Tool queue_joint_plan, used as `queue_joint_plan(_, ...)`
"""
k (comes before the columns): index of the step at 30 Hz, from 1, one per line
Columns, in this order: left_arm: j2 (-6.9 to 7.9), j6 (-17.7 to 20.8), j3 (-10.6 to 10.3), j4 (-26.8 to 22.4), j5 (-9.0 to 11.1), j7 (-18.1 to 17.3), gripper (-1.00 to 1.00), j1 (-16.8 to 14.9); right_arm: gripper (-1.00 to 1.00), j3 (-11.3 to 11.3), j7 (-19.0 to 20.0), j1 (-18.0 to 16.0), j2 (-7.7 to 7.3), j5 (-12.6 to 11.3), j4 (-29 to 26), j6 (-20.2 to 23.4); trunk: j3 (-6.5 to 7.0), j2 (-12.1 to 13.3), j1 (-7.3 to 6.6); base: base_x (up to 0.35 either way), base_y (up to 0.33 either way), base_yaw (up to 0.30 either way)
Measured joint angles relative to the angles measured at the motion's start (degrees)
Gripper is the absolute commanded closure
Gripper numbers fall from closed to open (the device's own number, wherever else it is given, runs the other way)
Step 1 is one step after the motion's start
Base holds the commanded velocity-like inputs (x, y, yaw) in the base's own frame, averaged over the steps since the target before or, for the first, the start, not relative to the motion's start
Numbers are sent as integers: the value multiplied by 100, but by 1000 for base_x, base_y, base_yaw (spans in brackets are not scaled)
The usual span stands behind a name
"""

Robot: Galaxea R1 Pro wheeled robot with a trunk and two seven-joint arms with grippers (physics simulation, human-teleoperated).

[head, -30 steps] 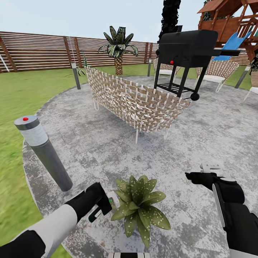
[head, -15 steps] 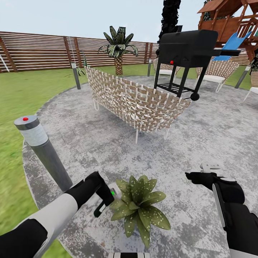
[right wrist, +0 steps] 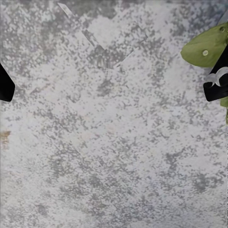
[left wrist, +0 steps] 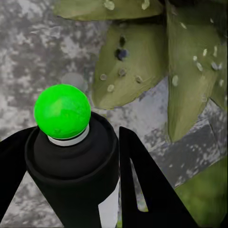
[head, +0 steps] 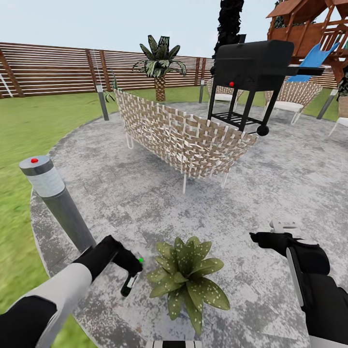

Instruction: Pick up the pesticide atomizer in the garden and spray insectifuge to fully cover both potted plants in the garden.

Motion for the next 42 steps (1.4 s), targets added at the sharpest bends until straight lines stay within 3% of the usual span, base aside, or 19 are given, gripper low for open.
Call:
queue_joint_plan(1, 26, -92, 488, -3, -39, -9, 100, -17, -100, 0, 0, 0, 7, 0, -1, 0, 0, 0, 0, 0, 0, 0)
queue_joint_plan(2, 38, -124, 751, -5, -54, -14, 100, -60, -100, 0, 0, 0, 14, 0, -1, 0, 0, 0, 0, 0, 0, 0)
queue_joint_plan(5, 3, -84, 956, 13, -29, -12, 100, -225, -100, 0, -6, 1, 19, 1, -1, 0, 0, 0, 0, 0, 0, 0)
queue_joint_plan(7, -35, 122, 973, 21, -42, -1, 100, -344, -100, 0, -7, 1, 20, 1, -1, 0, 0, 0, 0, 0, 0, 0)
queue_joint_plan(9, -162, 446, 864, 26, -188, 9, 100, -474, -100, 0, -10, 0, 20, 1, -1, 0, 0, 0, 0, 0, 0, 0)
queue_joint_plan(12, -506, 1116, 600, 26, -1092, 27, 100, -726, -100, 0, -9, -3, 9, 2, -1, 0, 0, 0, 0, 0, 0, 0)
queue_joint_plan(16, -609, 1237, 553, 27, -1547, 13, 100, -788, -100, 0, -9, -8, -1, 0, -1, 0, 0, 0, 0, 0, 0, 0)
queue_joint_plan(20, -625, 993, 570, 22, -1534, -90, 100, -801, -100, 0, -9, -9, 9, 1, -1, 0, 0, 0, 0, 0, 0, 0)
queue_joint_plan(23, -618, 808, 614, -37, -1508, -935, 100, -943, -100, 0, -10, -8, 11, 1, 0, 0, 0, 0, 0, 0, 0, 0)
queue_joint_plan(28, -606, 920, 675, -52, -1506, -1494, 100, -1308, -100, 0, -13, -9, 1, 1, -1, 0, 0, 0, 0, 0, 0, 0)
queue_joint_plan(31, -564, 1259, 813, -47, -1519, -1519, 100, -1510, -100, 0, -13, -9, -11, 1, -1, 0, 0, 0, 0, 0, 0, 0)
queue_joint_plan(37, -535, 1596, 829, 177, -1545, -1279, 100, -1581, -100, 0, -11, -9, -23, 0, -1, 0, 0, 0, 1, 0, 0, 0)
queue_joint_plan(41, -548, 1636, 787, 835, -1593, -436, 100, -1536, -100, 0, -10, -9, -23, 0, -1, 2, -1, 1, 1, 0, 0, 0)
queue_joint_plan(42, -532, 1639, 818, 859, -1564, -393, 100, -1513, -100, 0, -9, -9, -23, 0, -1, 5, 0, 0, 0, 0, 0, 0)
